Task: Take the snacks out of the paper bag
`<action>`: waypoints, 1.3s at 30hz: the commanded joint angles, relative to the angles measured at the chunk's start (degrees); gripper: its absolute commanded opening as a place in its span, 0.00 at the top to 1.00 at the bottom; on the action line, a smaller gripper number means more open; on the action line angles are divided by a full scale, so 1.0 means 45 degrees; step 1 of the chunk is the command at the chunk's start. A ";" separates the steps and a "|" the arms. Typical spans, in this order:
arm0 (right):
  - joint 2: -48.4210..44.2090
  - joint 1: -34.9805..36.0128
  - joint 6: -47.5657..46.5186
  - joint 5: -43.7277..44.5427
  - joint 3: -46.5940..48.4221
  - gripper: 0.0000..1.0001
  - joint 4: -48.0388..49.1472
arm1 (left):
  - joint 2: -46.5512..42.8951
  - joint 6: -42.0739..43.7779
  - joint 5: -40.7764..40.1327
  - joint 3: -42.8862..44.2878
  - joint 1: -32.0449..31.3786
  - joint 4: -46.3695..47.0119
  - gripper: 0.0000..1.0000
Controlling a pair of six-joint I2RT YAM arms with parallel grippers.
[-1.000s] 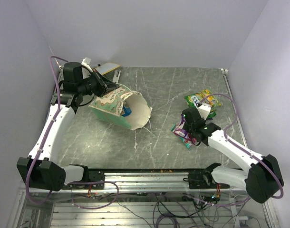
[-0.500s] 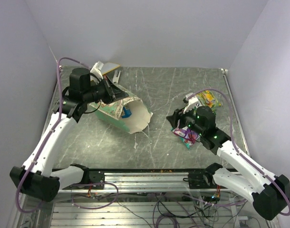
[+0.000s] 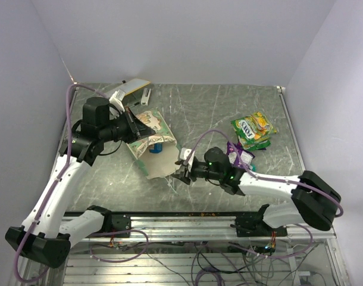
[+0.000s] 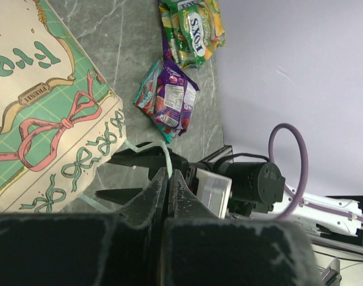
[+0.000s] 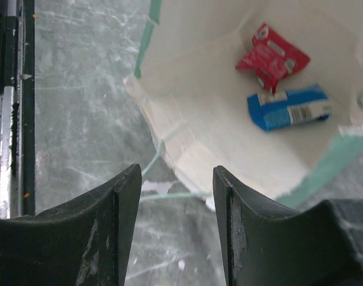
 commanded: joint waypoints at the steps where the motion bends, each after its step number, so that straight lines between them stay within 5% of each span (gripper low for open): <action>1: 0.0906 0.0660 -0.1385 0.0872 0.0740 0.51 0.2522 | 0.0511 -0.0096 -0.0298 0.0702 -0.0212 0.0196 0.93; 6: 0.2276 0.0878 0.0998 0.3357 0.0364 0.68 0.5272 | 0.0992 -0.0485 -0.0349 0.1076 -0.0356 0.1130 0.93; 10: 0.3551 0.0954 0.1520 0.4667 0.0197 0.71 0.7169 | 0.1523 -0.0768 -0.0408 0.1369 -0.0615 0.1817 0.93; 21: 0.7697 0.0641 0.0360 0.6191 0.2238 0.55 0.9736 | 0.2673 0.0379 -0.0921 0.3523 -0.1036 0.0123 0.93; 39: 1.0573 -0.0161 0.0266 0.5221 0.4613 0.40 0.9179 | 0.1806 0.0306 -0.0148 0.2353 -0.1040 0.0333 0.93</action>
